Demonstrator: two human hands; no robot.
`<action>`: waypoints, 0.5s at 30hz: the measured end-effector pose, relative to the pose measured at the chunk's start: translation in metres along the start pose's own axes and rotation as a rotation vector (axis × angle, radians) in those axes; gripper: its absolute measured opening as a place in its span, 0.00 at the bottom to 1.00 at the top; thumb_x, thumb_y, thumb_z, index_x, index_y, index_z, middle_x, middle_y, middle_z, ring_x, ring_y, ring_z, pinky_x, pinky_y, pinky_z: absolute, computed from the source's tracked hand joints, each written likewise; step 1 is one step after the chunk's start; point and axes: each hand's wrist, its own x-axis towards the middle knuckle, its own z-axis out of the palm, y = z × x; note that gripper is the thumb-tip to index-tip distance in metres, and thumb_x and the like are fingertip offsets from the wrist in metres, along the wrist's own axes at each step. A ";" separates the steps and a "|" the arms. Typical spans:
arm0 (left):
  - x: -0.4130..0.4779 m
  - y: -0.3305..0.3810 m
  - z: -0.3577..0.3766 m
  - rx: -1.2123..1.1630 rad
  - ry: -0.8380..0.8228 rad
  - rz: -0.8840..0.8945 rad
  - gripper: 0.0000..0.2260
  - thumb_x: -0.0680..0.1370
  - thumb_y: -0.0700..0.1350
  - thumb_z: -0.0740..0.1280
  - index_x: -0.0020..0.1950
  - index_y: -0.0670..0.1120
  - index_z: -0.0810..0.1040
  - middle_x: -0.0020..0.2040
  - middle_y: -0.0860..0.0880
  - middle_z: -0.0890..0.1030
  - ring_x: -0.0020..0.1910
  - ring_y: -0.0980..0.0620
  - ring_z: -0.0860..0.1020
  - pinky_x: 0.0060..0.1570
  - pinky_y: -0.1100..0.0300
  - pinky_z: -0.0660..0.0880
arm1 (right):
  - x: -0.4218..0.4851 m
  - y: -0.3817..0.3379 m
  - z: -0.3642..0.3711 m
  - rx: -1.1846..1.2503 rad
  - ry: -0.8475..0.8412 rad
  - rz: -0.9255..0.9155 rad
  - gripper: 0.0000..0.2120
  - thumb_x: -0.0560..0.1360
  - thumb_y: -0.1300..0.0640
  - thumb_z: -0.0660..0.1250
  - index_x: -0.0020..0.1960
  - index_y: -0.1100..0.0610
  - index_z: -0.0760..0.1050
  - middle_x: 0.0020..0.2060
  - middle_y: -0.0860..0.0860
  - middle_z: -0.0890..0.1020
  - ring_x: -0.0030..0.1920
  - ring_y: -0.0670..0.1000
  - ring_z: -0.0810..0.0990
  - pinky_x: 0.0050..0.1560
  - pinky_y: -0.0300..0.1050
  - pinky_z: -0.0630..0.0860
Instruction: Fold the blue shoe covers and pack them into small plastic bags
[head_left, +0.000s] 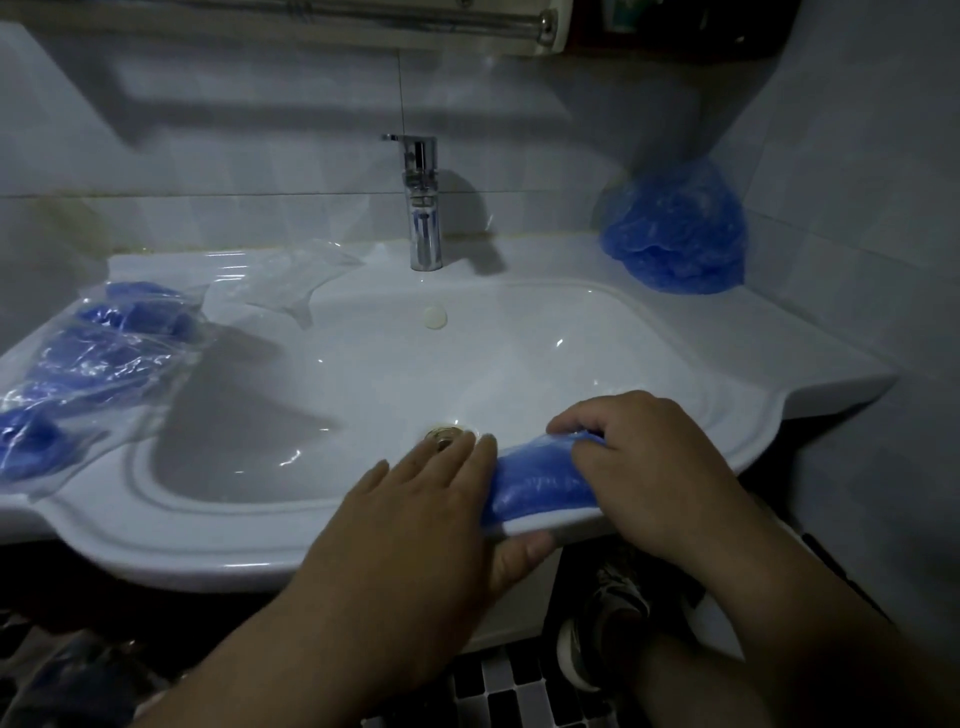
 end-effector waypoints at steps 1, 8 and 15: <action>0.001 -0.003 0.004 0.018 -0.020 -0.004 0.42 0.68 0.74 0.36 0.78 0.56 0.42 0.79 0.58 0.52 0.76 0.57 0.54 0.75 0.55 0.54 | 0.000 0.000 -0.001 -0.003 -0.015 -0.007 0.14 0.77 0.60 0.61 0.56 0.50 0.82 0.52 0.46 0.83 0.50 0.46 0.78 0.55 0.44 0.76; 0.002 -0.004 0.005 0.063 -0.028 0.075 0.36 0.69 0.73 0.42 0.76 0.60 0.49 0.72 0.59 0.66 0.67 0.56 0.69 0.68 0.55 0.65 | -0.019 -0.012 -0.007 -0.145 0.157 -0.162 0.18 0.78 0.51 0.56 0.67 0.45 0.72 0.64 0.41 0.71 0.65 0.43 0.65 0.68 0.44 0.64; 0.005 -0.010 0.016 0.045 -0.078 0.044 0.37 0.66 0.66 0.44 0.74 0.59 0.55 0.71 0.56 0.69 0.67 0.54 0.73 0.67 0.47 0.66 | -0.033 -0.025 0.014 -0.164 -0.376 -0.404 0.42 0.68 0.28 0.34 0.79 0.43 0.42 0.77 0.36 0.45 0.75 0.33 0.40 0.77 0.42 0.41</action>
